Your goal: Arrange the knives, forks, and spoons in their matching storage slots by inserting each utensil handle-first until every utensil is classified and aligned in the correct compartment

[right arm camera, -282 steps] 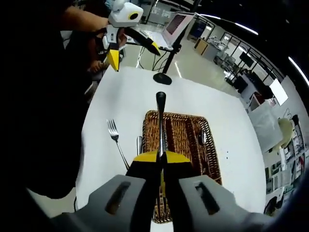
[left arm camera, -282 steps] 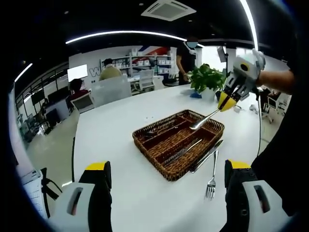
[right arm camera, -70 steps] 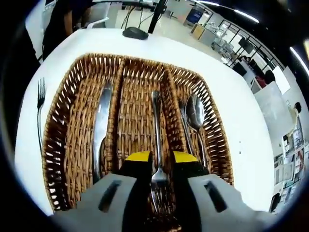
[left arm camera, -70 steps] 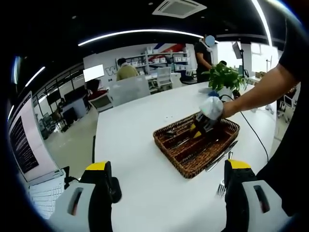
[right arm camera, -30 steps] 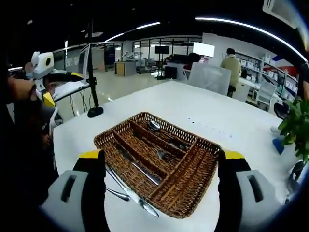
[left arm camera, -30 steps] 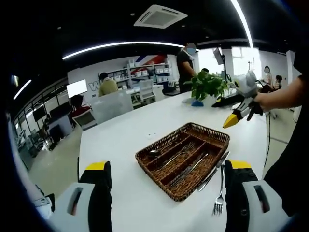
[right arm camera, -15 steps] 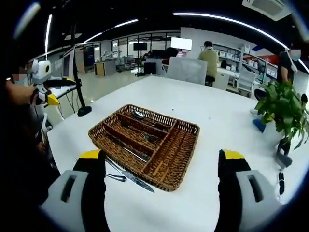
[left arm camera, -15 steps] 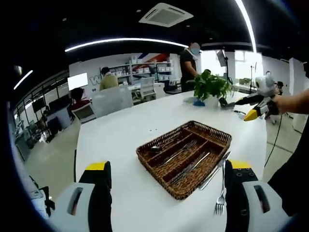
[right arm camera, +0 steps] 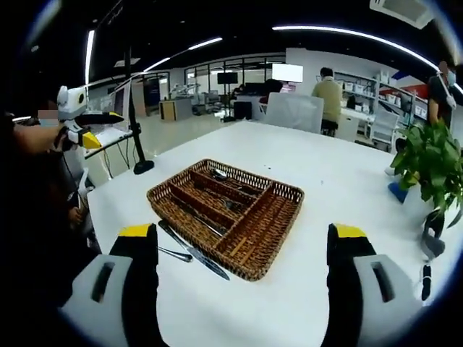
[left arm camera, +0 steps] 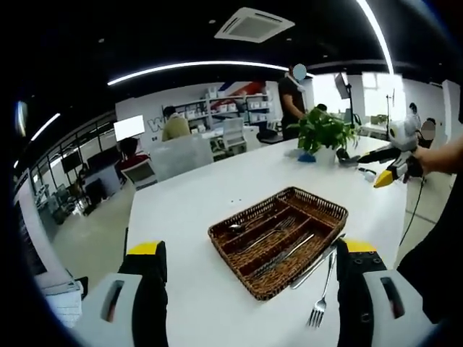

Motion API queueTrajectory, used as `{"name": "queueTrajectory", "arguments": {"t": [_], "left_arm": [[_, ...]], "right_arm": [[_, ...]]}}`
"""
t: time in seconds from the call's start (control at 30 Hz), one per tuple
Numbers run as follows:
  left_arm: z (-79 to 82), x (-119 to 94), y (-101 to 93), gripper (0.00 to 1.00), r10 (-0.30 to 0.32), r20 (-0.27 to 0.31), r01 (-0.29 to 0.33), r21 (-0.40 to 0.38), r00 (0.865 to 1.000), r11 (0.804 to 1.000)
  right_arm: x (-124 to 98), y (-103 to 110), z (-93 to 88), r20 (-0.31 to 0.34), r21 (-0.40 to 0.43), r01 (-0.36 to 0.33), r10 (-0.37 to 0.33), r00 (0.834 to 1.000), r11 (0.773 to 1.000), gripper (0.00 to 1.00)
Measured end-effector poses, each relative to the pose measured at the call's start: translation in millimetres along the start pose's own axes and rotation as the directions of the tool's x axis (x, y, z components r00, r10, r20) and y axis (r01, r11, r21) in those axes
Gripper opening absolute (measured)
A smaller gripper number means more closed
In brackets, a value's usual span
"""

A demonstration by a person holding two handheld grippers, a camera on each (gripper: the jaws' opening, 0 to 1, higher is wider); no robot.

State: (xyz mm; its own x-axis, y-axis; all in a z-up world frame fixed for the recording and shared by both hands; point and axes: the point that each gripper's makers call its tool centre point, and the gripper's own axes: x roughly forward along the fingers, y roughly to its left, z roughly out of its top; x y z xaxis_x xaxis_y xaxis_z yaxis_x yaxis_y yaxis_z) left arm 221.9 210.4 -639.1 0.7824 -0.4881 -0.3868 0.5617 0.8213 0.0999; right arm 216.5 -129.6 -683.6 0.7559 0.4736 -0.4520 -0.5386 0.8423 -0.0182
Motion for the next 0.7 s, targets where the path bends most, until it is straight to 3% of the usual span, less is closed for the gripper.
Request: {"name": "queueTrajectory", "arguments": {"t": [0.07, 0.2, 0.53, 0.7], "left_arm": [[-3.5, 0, -3.5, 0.99, -0.004, -0.001, 0.004, -0.005, 1.0, 1.0], [-12.5, 3, -11.3, 0.99, -0.016, -0.015, 0.015, -0.027, 1.0, 1.0], [-21.1, 17, -22.6, 0.99, -0.071, -0.049, 0.069, -0.048, 0.996, 0.996], [-29.6, 17, -20.6, 0.99, -0.05, -0.088, 0.045, -0.065, 0.995, 0.997]], "right_arm": [[-4, 1, 5.6, 0.021, 0.002, 0.002, -0.002, 1.0, 1.0, 1.0], [-8, -7, 0.3, -0.001, 0.025, 0.041, -0.041, 0.999, 0.999, 1.0], [-18, -7, -6.8, -0.028, 0.045, 0.039, -0.037, 0.999, 0.998, 1.0], [-20, -4, -11.0, -0.053, 0.026, 0.02, -0.018, 0.998, 0.999, 1.0]]}}
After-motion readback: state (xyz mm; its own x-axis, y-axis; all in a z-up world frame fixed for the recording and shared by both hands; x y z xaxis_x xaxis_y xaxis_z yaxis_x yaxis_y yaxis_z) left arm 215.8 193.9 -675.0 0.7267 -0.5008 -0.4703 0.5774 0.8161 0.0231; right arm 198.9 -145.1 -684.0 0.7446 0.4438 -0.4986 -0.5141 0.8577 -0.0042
